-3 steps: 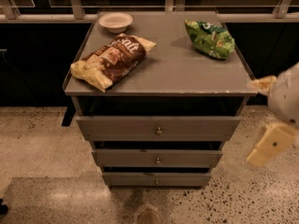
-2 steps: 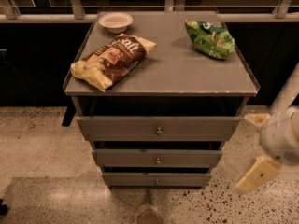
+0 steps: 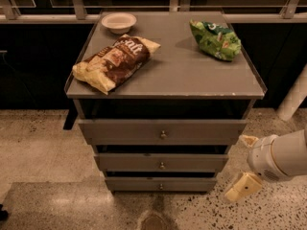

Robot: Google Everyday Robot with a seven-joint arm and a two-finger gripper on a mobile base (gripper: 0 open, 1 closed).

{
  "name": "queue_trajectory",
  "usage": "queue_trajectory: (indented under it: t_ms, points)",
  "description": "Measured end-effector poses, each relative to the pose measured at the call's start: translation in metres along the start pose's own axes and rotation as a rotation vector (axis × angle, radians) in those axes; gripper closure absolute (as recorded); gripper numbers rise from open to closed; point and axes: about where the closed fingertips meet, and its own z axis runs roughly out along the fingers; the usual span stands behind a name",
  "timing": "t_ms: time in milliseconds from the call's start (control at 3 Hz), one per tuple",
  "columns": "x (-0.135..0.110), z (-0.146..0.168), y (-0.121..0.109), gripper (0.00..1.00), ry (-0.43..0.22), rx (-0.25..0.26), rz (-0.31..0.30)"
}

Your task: Open bottom drawer

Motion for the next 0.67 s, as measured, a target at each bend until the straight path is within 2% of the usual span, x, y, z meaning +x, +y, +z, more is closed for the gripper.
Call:
queue_trajectory:
  t_ms: [333,667]
  points:
    - [0.012,0.004,0.023,0.0,-0.033,0.026,0.054]
    - [0.061,0.053,0.045,0.0,-0.071,0.038,0.206]
